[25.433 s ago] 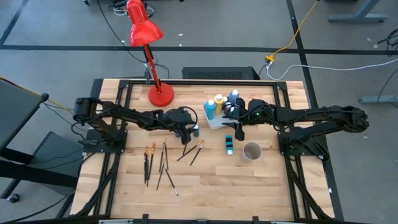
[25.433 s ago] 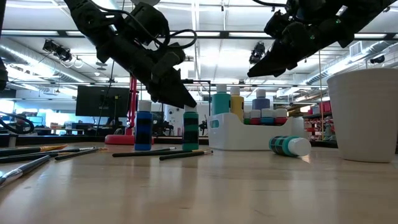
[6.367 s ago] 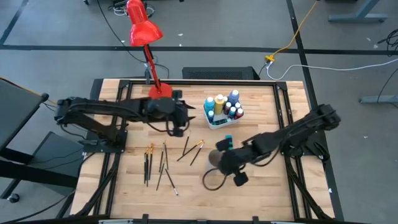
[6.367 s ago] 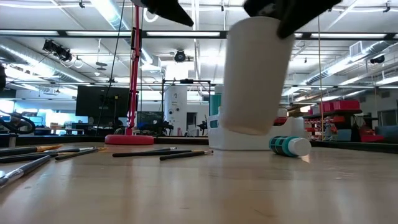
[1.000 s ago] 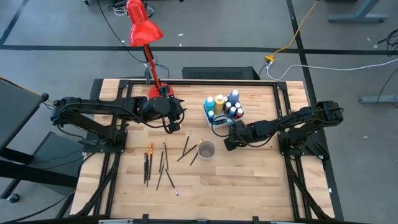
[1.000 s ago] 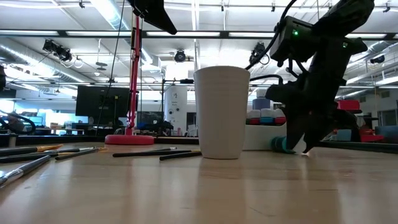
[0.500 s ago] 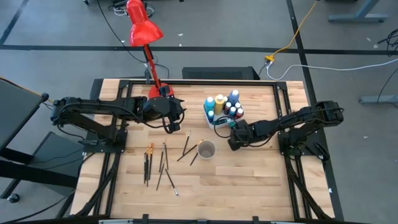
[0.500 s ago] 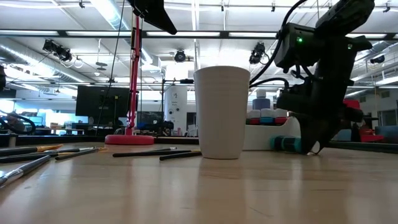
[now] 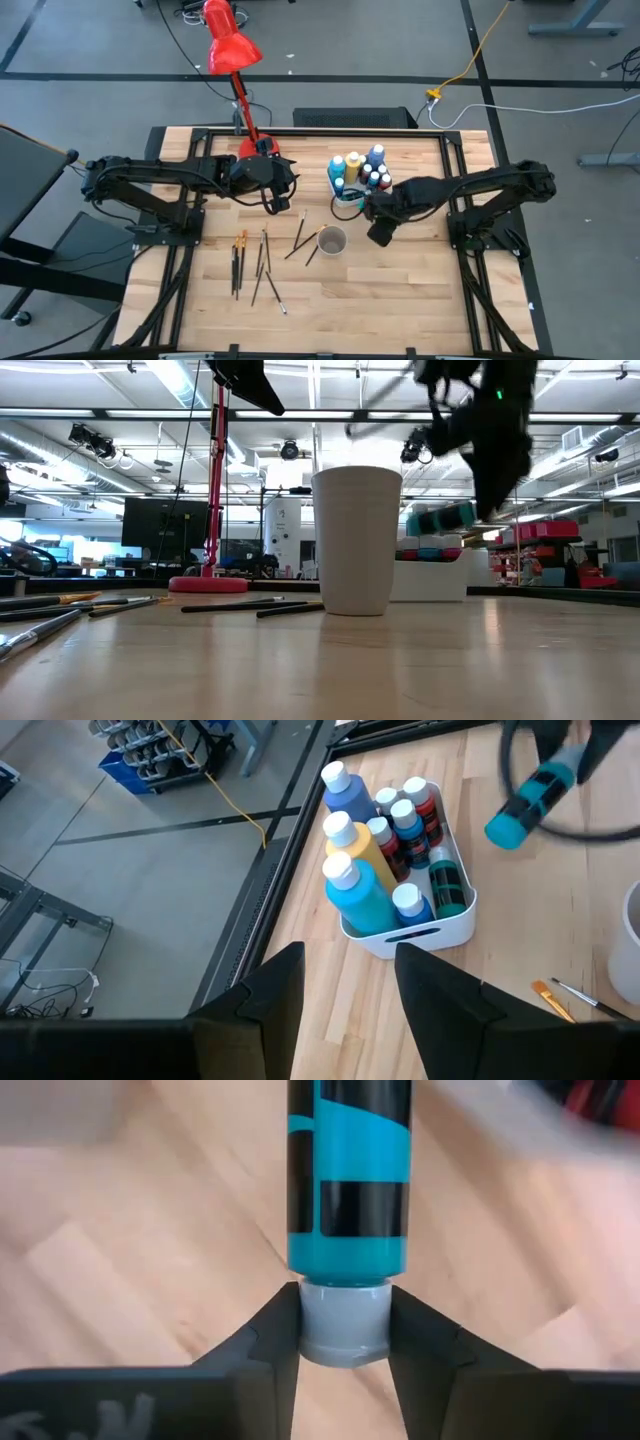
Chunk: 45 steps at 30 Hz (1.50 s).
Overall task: Pick & Place Paint Supplies
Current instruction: Put the light blue matte acrylic craft paint into the white bin
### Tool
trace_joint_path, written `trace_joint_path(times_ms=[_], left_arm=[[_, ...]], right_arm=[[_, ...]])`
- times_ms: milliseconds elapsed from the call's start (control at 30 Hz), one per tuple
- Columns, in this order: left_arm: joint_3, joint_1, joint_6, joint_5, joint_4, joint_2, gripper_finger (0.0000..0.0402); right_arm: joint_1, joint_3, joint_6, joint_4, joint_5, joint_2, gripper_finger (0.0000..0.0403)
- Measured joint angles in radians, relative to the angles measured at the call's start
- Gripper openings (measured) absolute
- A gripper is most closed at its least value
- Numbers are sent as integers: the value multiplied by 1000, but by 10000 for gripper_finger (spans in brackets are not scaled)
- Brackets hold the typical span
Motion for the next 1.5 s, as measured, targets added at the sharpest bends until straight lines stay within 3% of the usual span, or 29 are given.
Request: trace_joint_path(times_ms=[100,233,400,500,567,733,1000,1067,1500], left_arm=[[0,0,0,0,0,0,167],[0,0,0,0,0,0,167],[0,0,0,0,0,0,167],[0,0,0,0,0,0,167],[0,0,0,0,0,0,167],[0,0,0,0,0,0,167],[0,0,-4,0,0,0,167],[0,0,-3,0,0,0,167],[0,0,-3,0,1,0,167]], right_arm=[[-5,114,-188,-87,85,0,118],[-3,193,-548,-109,283,-1,132],[-3,176,-1042,-94,487,-1,124],[-3,147,-1246,-72,666,-1,120],[-4,125,-1349,-6,735,-1,121],[12,37,-1693,251,739,-1,122],[55,-196,-2288,669,928,0,122],[55,-243,-2323,731,975,0,123],[52,-397,-2396,906,979,0,123]])
